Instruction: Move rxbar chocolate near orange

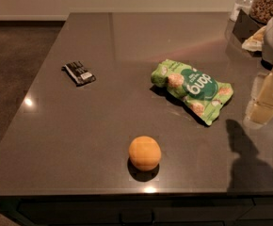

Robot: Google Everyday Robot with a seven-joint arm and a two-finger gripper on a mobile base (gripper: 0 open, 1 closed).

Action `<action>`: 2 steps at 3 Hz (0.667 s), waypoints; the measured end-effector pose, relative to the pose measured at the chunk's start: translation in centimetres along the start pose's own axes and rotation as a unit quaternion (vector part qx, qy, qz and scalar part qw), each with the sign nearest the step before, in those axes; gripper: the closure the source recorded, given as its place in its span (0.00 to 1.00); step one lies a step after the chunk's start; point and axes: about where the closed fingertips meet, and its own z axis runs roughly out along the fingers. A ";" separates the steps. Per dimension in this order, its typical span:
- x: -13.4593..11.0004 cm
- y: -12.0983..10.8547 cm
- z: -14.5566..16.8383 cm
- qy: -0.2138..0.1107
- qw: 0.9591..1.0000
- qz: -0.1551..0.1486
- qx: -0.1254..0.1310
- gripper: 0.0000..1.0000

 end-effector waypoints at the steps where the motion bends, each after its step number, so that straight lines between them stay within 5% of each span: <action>1: 0.0 0.0 0.0 0.000 1.000 0.000 0.000 0.00; 2: -0.9 -0.9 0.6 0.001 1.000 0.011 -0.003 0.00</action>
Offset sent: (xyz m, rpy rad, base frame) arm 0.0372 0.0191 -0.0110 0.0128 0.0513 -0.0606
